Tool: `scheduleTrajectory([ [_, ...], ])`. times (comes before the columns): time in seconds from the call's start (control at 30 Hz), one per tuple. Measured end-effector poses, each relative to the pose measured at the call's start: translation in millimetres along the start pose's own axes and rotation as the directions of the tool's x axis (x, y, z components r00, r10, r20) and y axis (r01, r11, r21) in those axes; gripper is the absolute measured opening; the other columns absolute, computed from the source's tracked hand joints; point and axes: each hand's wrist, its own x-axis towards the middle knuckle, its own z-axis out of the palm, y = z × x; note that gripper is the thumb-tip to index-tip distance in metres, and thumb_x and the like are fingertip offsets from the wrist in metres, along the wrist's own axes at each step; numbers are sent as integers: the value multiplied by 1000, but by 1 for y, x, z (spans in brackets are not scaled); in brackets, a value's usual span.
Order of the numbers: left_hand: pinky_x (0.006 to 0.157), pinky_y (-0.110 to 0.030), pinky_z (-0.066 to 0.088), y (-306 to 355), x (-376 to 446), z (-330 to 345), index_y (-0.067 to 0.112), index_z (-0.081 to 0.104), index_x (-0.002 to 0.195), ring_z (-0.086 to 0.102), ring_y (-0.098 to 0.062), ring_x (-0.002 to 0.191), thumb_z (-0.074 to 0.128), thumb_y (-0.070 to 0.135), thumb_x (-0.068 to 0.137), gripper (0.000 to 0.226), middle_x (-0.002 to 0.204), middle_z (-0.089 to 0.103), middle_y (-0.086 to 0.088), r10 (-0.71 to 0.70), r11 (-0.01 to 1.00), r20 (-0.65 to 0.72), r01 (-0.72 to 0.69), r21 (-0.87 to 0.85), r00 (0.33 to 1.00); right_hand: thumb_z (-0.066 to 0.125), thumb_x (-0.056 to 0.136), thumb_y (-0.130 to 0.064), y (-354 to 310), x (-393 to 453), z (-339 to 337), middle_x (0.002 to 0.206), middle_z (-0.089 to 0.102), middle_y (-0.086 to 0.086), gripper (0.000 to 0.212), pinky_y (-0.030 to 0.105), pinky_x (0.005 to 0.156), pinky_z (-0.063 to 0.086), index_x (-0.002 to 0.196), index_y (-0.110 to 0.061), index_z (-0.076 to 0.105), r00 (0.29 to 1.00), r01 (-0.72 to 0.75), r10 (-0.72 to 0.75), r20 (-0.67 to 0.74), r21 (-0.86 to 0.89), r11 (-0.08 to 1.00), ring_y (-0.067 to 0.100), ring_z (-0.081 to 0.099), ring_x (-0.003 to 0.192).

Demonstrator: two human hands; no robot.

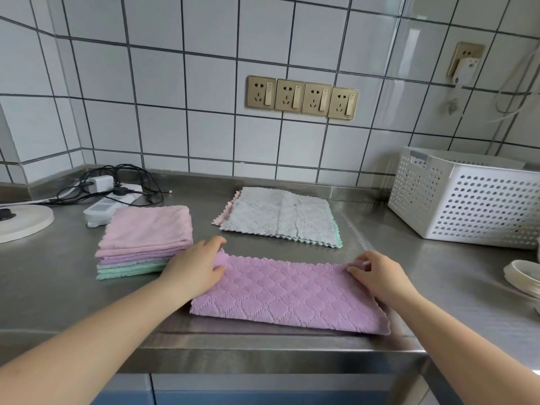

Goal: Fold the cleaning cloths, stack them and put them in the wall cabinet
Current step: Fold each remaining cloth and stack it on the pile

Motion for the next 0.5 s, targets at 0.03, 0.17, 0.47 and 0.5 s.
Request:
scheduleTrajectory([
  [0.03,86,-35,47,2,-2,-2,23,33,139,55,-26,109,54,30,88,56,123,50,-3,11,1000,-22,-10,22,1000,63,85,-34,-3,-2,-2,105,61,1,28,27,71,45,109,-20,58,1000,16,-16,-19,-14,1000,19,60,81],
  [0.17,108,-32,30,36,-9,-16,19,31,144,38,-22,132,48,25,92,56,147,33,-1,176,983,-118,-180,-28,977,56,91,-33,-34,-19,-6,139,44,5,45,31,98,40,133,-19,48,953,244,-256,-160,-92,966,22,51,120],
  [0.47,120,-37,7,75,-28,32,17,12,150,5,-14,146,24,35,98,56,159,6,0,238,965,272,-260,46,933,0,82,-54,-77,-58,71,155,24,1,73,45,114,18,142,-28,32,906,403,-340,250,-273,873,17,17,144],
  [0.5,120,-37,4,70,-31,30,21,10,150,2,-13,146,20,43,98,58,159,2,2,212,968,285,-242,72,935,-9,74,-65,-71,-63,68,157,18,-1,86,45,115,15,145,-30,25,905,413,-352,240,-289,864,16,12,145],
])
